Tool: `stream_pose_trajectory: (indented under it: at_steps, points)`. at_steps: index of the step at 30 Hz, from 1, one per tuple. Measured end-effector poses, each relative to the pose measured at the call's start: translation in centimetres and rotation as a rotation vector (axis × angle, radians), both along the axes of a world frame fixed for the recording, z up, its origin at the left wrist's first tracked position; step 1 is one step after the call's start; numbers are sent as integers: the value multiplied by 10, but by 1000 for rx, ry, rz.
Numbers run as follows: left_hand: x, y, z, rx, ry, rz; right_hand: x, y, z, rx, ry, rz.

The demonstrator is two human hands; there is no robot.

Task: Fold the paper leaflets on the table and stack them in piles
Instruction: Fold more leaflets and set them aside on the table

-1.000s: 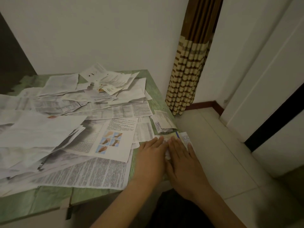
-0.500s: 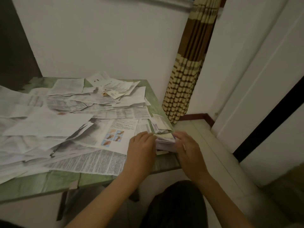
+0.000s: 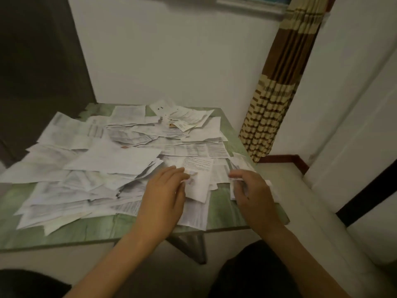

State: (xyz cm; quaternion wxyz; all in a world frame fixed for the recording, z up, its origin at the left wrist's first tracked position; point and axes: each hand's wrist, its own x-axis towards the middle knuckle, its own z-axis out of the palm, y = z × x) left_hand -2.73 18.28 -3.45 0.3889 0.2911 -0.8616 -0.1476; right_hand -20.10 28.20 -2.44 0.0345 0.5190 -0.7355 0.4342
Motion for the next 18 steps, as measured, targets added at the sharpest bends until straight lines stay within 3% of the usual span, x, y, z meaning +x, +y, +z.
stream_pose_trajectory:
  at_steps: [3, 6, 8, 12, 18]
  points:
    - [39, -14, 6, 9, -19, 69, 35, -29, 3, 50, -13, 146]
    - [74, -26, 10, 3, -40, 158, 70, -61, 9, 79, -202, 284]
    - [93, -33, 12, 8, -43, 227, 92, -85, 16, 92, -226, 331]
    - [113, -41, 20, 58, -8, 306, 120, -124, 22, 213, -87, 364]
    - [135, -38, 20, 94, 28, 317, 137, -155, 14, 595, 201, 348]
